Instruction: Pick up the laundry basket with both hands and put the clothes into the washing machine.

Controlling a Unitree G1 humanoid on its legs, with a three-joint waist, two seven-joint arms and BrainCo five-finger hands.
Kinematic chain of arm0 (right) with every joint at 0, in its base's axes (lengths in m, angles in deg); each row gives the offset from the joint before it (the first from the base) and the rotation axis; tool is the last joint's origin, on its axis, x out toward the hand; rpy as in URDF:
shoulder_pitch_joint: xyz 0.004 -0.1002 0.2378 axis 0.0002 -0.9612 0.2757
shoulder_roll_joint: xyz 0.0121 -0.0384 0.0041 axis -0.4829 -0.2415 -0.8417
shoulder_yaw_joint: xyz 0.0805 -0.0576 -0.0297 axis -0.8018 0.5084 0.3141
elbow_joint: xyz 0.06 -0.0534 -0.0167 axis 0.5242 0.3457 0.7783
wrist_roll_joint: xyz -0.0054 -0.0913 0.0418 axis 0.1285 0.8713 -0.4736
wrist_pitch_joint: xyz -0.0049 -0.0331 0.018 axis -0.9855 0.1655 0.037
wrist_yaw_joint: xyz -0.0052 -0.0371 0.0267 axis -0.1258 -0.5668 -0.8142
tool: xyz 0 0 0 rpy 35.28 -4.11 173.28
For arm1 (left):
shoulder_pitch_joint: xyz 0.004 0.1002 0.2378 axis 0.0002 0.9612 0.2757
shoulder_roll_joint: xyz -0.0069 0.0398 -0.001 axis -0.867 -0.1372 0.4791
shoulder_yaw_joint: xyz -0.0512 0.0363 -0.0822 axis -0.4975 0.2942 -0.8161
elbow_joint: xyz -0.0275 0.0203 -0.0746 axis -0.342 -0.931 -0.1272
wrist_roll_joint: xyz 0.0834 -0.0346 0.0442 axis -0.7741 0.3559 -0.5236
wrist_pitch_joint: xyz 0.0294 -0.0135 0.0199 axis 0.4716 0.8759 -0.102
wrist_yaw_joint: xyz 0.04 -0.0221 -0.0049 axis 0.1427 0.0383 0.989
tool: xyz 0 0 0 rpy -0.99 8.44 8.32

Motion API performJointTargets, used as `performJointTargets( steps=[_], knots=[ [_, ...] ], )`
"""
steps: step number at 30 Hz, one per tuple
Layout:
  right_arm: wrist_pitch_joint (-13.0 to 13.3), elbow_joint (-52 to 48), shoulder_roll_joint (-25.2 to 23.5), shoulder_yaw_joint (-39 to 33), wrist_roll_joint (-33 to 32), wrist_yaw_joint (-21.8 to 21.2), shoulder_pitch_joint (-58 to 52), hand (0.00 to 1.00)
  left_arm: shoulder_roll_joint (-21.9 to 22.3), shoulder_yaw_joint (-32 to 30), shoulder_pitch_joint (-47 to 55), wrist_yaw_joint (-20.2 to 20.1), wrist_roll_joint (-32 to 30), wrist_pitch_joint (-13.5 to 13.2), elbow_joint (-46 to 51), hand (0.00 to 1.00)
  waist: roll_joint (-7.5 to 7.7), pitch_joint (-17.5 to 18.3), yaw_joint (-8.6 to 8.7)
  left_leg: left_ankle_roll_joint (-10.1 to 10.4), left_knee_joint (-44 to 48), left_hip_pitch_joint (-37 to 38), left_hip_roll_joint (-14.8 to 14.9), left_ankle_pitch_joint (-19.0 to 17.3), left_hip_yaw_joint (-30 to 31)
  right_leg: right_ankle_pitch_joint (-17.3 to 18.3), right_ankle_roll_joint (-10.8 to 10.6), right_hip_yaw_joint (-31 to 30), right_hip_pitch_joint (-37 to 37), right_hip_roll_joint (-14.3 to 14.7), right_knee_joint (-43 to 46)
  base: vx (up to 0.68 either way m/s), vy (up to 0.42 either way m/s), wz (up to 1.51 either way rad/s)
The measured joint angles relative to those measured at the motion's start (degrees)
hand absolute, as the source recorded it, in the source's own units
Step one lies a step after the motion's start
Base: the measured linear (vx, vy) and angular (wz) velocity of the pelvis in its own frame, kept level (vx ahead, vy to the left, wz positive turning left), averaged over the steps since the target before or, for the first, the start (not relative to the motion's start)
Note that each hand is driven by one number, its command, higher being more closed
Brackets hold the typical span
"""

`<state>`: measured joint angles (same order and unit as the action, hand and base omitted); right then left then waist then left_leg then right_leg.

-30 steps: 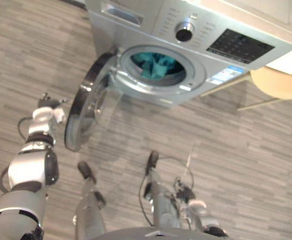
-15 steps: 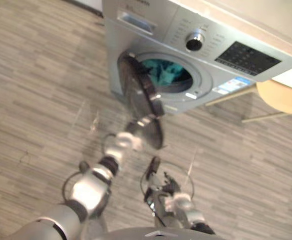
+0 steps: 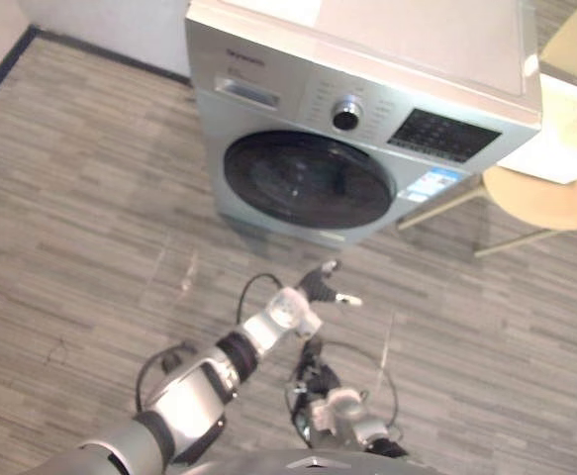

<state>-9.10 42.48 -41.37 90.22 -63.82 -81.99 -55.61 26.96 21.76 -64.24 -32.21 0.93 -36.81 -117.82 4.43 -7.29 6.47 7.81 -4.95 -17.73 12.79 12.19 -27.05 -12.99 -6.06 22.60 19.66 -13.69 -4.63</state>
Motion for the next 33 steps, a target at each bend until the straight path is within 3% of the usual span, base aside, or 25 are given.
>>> performJointTargets(
  steps=[5,10,13,15,16,18,19,20,22,24,25,26,27,28,29,30,33],
  knots=[
    [0.3,4.0,0.1,-3.5,0.3,1.8,1.7,0.00,-3.1,-1.8,3.2,-0.2,3.3,-1.5,0.0,0.00,-0.50,-0.2,0.32,-0.2,0.0,0.1,-0.1,0.2,0.2,-0.1,0.2,-0.2,0.0,0.0,0.0,-0.05,0.016,0.00],
    [0.7,4.7,1.0,-4.0,1.4,1.9,1.9,0.00,-8.5,-11.3,10.8,-0.2,3.0,-2.9,2.0,0.00,-1.84,-0.3,0.17,0.3,0.0,1.2,-0.1,-0.3,0.4,0.6,0.3,0.0,-1.4,0.0,0.0,-0.02,0.009,0.03],
    [1.8,6.3,2.2,-4.4,1.5,1.9,1.6,0.00,-11.8,-19.9,20.0,0.0,1.0,-4.8,6.3,0.00,-2.65,-0.6,-1.03,-0.3,0.5,3.6,-0.2,-1.5,1.6,2.5,-0.9,2.1,-6.0,-0.3,0.0,0.05,0.015,0.37],
    [2.2,7.2,3.4,-5.0,1.5,1.9,0.8,0.00,-13.1,-24.0,23.8,0.1,0.9,-6.3,8.7,0.00,-2.78,-0.6,-2.48,-2.3,9.1,-0.9,0.5,-6.2,3.6,3.8,-1.8,4.8,-8.4,-1.4,0.0,0.07,0.020,1.01],
    [2.3,7.9,5.3,-5.9,1.5,1.8,0.2,0.00,-13.1,-25.7,25.1,0.3,1.4,-6.8,9.3,0.00,-3.59,-0.8,-3.03,-4.2,15.7,-4.1,0.9,-8.2,3.4,4.2,-2.7,8.2,-10.8,-2.4,0.0,0.10,0.071,1.43],
    [2.1,8.6,7.7,-8.6,1.4,1.8,-1.2,0.00,-13.5,-28.7,27.0,0.2,1.6,-7.0,10.3,0.00,-3.82,-0.8,-3.82,-6.7,20.6,-5.8,0.1,-10.3,-1.9,5.1,-5.0,11.6,-13.2,-5.0,1.1,0.15,0.142,1.25],
    [2.1,8.6,8.0,-11.4,1.2,1.9,-2.0,0.00,-13.9,-31.1,28.6,0.2,2.3,-7.6,11.3,0.00,-3.17,-0.6,-4.59,-8.2,21.9,-5.9,-1.2,-12.0,-3.2,5.3,-6.4,12.5,-14.2,-6.8,1.7,0.18,0.193,0.72],
    [2.0,8.4,7.8,-13.8,0.7,1.8,-2.1,0.00,-15.7,-33.3,30.8,-0.1,3.5,-8.2,12.5,0.00,-2.43,-0.6,-5.16,-8.1,23.7,-6.1,-2.4,-14.1,-2.8,4.8,-6.4,12.8,-15.5,-7.8,1.4,0.19,0.193,0.58],
    [2.1,8.8,6.9,-16.7,0.6,1.8,-2.7,0.00,-16.6,-36.4,33.2,-0.3,4.2,-8.5,12.2,0.00,-2.48,-0.5,-5.35,-8.6,27.7,-5.7,-2.8,-19.0,-2.1,4.5,-6.3,13.9,-17.9,-9.8,3.8,0.20,0.207,0.32],
    [2.1,8.2,7.4,-19.8,0.2,1.7,-3.6,0.00,-15.9,-37.6,35.7,-0.3,4.1,-8.7,10.7,0.00,-4.07,-0.4,-5.72,-8.4,28.3,-2.8,-3.5,-22.3,-1.2,3.9,-4.5,13.4,-17.3,-13.2,14.1,0.25,0.343,0.24],
    [2.1,7.5,7.2,-21.3,-0.8,1.6,-4.3,0.00,-15.0,-38.2,36.4,-0.5,4.0,-8.7,9.1,0.00,-4.62,-0.2,-5.75,-8.7,26.4,0.7,-4.4,-22.9,-0.7,1.7,2.5,9.4,-13.7,-16.0,24.7,0.27,0.387,0.15],
    [2.4,6.7,7.2,-21.3,-0.8,1.7,-4.3,0.00,-14.9,-38.5,37.0,-0.4,3.6,-8.7,8.7,0.00,-4.91,-0.4,-5.69,-8.4,25.3,2.4,-4.5,-22.8,-0.1,0.3,5.0,5.9,-11.1,-16.5,30.6,0.29,0.353,0.26],
    [3.1,5.7,6.8,-21.3,-0.8,1.7,-4.3,0.00,-15.0,-38.6,37.4,0.0,3.4,-8.7,6.9,0.00,-5.48,-0.7,-5.10,-8.7,22.8,5.2,-4.5,-22.5,2.1,7.8,2.8,-0.8,-6.9,-14.4,42.1,0.32,0.178,0.61],
    [3.4,5.5,6.3,-21.1,-1.2,1.6,-4.4,0.00,-15.6,-38.7,37.3,0.4,2.4,-8.8,5.4,0.00,-4.63,-0.3,-4.21,-9.0,19.8,7.9,-5.5,-21.5,4.0,15.3,2.3,-3.6,-4.6,-11.3,48.2,0.32,0.132,0.83],
    [3.4,5.2,6.1,-20.8,-1.5,1.6,-4.7,0.00,-15.8,-38.7,37.2,0.8,1.7,-8.8,4.9,0.00,-4.21,-0.2,-3.85,-9.0,18.8,8.9,-5.9,-21.1,4.6,17.9,2.6,-4.3,-4.1,-9.7,49.0,0.45,0.102,1.17],
    [3.5,3.7,5.6,-19.7,-2.5,1.6,-5.2,0.00,-15.6,-38.6,37.0,1.1,-0.5,-8.8,4.0,0.00,-3.75,-0.3,-3.44,-8.8,17.6,10.8,-7.3,-20.9,6.8,22.5,1.8,-5.3,-2.5,-5.2,45.7,0.32,0.029,0.88],
    [4.1,3.5,5.3,-19.4,-3.2,0.3,-4.7,0.00,-15.0,-38.5,36.3,1.1,-3.3,-8.7,2.2,0.00,-4.32,-0.7,-3.20,-8.1,17.7,11.9,-7.7,-21.4,8.5,23.9,1.3,-10.4,-0.4,-0.3,37.1,0.25,-0.047,0.57]
  ],
)
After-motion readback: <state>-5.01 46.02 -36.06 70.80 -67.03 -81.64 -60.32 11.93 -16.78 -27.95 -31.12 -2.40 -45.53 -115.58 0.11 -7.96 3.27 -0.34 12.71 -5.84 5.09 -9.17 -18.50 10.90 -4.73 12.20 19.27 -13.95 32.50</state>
